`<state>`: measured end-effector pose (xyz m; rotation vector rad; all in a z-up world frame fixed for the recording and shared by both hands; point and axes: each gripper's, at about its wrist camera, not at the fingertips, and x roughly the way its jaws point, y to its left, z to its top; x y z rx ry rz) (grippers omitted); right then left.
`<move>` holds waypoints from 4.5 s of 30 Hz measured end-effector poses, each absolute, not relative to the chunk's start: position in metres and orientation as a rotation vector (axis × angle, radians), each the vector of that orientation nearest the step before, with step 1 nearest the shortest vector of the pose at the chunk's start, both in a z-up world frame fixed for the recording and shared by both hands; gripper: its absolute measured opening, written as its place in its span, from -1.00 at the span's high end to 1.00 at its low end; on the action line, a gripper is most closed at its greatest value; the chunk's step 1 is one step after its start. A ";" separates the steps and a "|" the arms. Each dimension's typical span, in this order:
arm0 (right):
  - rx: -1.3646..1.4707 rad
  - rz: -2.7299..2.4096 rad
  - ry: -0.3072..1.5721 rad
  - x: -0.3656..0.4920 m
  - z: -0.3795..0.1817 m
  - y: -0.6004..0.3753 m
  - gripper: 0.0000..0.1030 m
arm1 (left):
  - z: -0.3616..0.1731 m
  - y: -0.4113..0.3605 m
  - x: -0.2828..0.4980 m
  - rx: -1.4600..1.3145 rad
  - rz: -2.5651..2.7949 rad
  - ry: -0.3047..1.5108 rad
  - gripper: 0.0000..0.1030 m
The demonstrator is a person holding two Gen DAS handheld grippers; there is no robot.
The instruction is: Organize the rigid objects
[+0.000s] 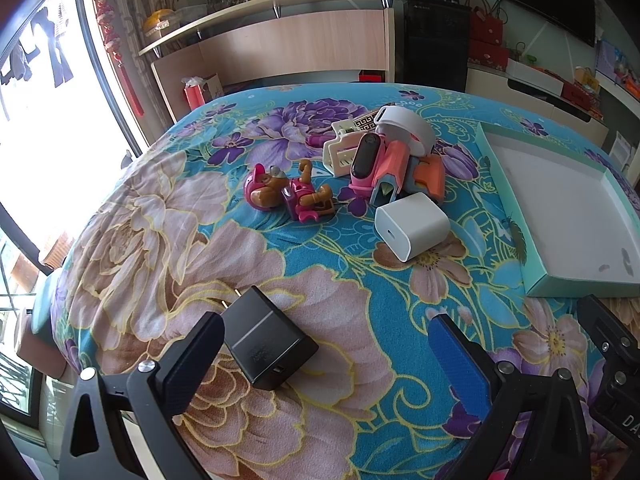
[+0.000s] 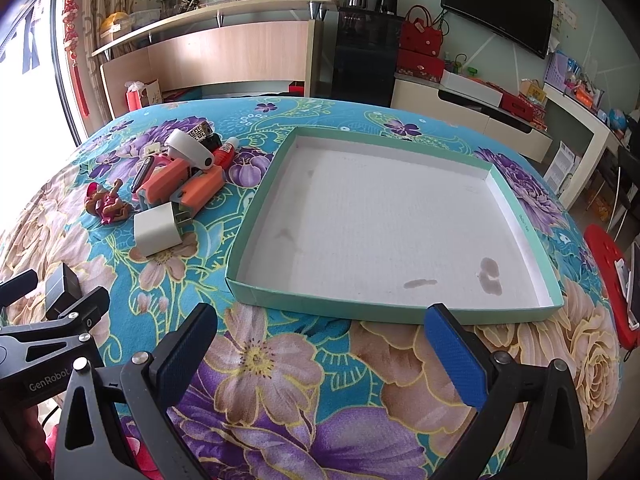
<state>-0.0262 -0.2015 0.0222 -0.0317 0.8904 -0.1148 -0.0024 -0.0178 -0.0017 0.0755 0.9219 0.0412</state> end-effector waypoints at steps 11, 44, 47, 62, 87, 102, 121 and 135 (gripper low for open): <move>-0.034 -0.116 0.890 -0.026 0.023 -0.201 -1.00 | -0.001 -0.019 -0.003 0.082 0.041 0.920 -1.00; 0.019 0.161 0.871 0.016 0.044 -0.148 -1.00 | -0.018 0.038 0.004 -0.250 0.014 1.034 -0.68; 0.046 0.203 0.893 0.022 0.041 -0.140 -0.99 | -0.021 0.042 0.006 -0.274 0.006 1.053 -0.54; 0.051 0.308 0.949 0.067 0.006 -0.109 -0.53 | -0.025 0.053 0.017 -0.318 -0.021 1.040 -0.07; 0.113 0.307 0.923 0.067 0.007 -0.118 0.05 | -0.017 0.048 0.031 -0.262 -0.005 0.996 0.04; 0.178 0.068 0.779 0.060 0.033 -0.204 0.05 | 0.043 -0.017 0.058 -0.138 -0.101 0.886 0.08; 0.337 -0.325 0.761 0.037 0.011 -0.345 0.05 | 0.071 -0.203 0.099 0.127 -0.408 0.783 0.08; 0.386 -0.363 0.774 0.030 0.008 -0.361 0.03 | 0.039 -0.227 0.109 0.142 -0.402 0.890 -0.13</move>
